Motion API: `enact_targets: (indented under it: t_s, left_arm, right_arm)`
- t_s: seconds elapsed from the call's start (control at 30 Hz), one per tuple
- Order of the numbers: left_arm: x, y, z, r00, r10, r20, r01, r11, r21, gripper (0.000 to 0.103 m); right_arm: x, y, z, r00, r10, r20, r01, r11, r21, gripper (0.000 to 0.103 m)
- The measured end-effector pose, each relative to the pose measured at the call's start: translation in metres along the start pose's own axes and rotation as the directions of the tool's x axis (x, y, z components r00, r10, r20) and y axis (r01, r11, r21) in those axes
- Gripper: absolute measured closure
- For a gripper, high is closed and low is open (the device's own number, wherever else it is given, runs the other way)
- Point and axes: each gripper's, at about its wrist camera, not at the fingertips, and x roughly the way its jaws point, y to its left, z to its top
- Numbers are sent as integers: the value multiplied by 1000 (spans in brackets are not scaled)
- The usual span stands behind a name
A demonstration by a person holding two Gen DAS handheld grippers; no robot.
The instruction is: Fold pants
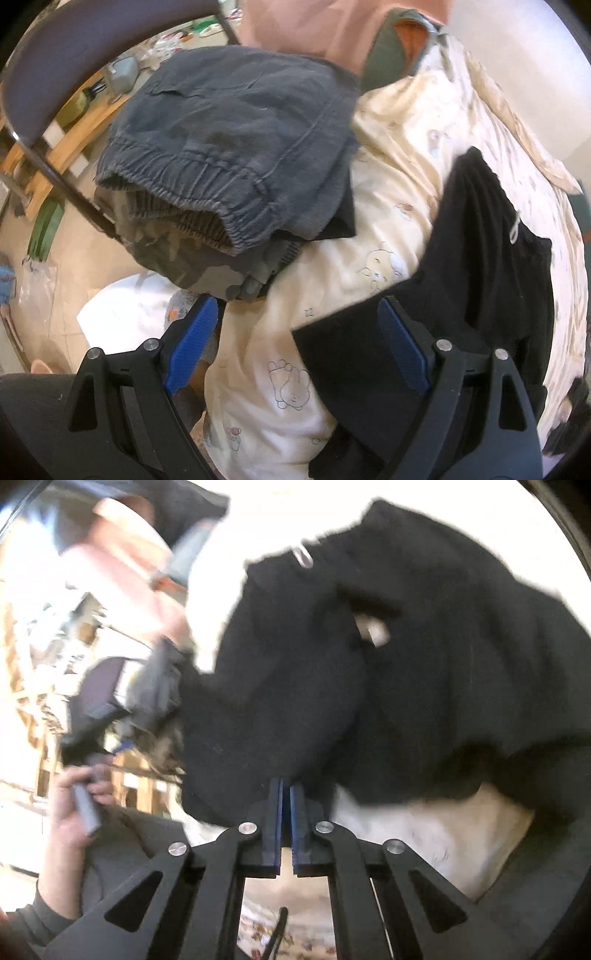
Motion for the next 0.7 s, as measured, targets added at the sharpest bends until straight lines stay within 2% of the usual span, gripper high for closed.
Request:
enact_targets:
  t_s: [0.1,0.2,0.3,0.37,0.43,0.47,0.5,0.53,0.57,0.63,0.67,0.7]
  left_arm:
    - [13,-5,-3,999,18,-44,-17,1000,26,17]
    - [35,-17,-13,991,12,-131,-3,998,70,17]
    - [48,-30,-29,977,-26,-213,53,991,121,17]
    - [51,-42,-40,971,-30,-237,75,980,183,17]
    - [57,-51,-46,971,-13,-238,71,969,237,17]
    - [63,-55,-47,975,22,-222,40,962,270,17]
    - [67,-58,-46,977,22,-214,39,960,277,20]
    - [71,-61,-46,975,8,-222,55,959,278,26]
    - [78,-64,-46,965,-25,-261,99,957,272,33]
    - [84,-67,-47,946,-80,-315,165,953,254,95]
    - [81,-69,-47,946,-86,-311,171,950,260,100]
    - [74,-71,-47,953,-92,-288,175,945,277,100]
  right_arm:
    - [-25,1,21,993,52,105,-52,999,5,101]
    - [-35,-10,45,984,9,178,-12,1000,17,101]
    - [-22,-37,62,990,-7,141,-4,997,81,101]
    - [-12,-50,65,993,0,122,-14,993,115,101]
    - [-5,-56,65,995,2,103,-15,992,123,101]
    - [-2,-56,62,995,5,99,-17,992,123,101]
    - [1,-56,60,996,7,94,-19,993,120,101]
    - [2,-56,59,996,8,91,-18,993,115,101]
    - [3,-56,57,996,7,90,-17,994,112,101]
    - [4,-57,56,996,8,91,-18,993,113,101]
    - [3,-57,56,996,7,92,-18,993,116,100]
    - [1,-57,55,996,10,93,-21,993,117,101]
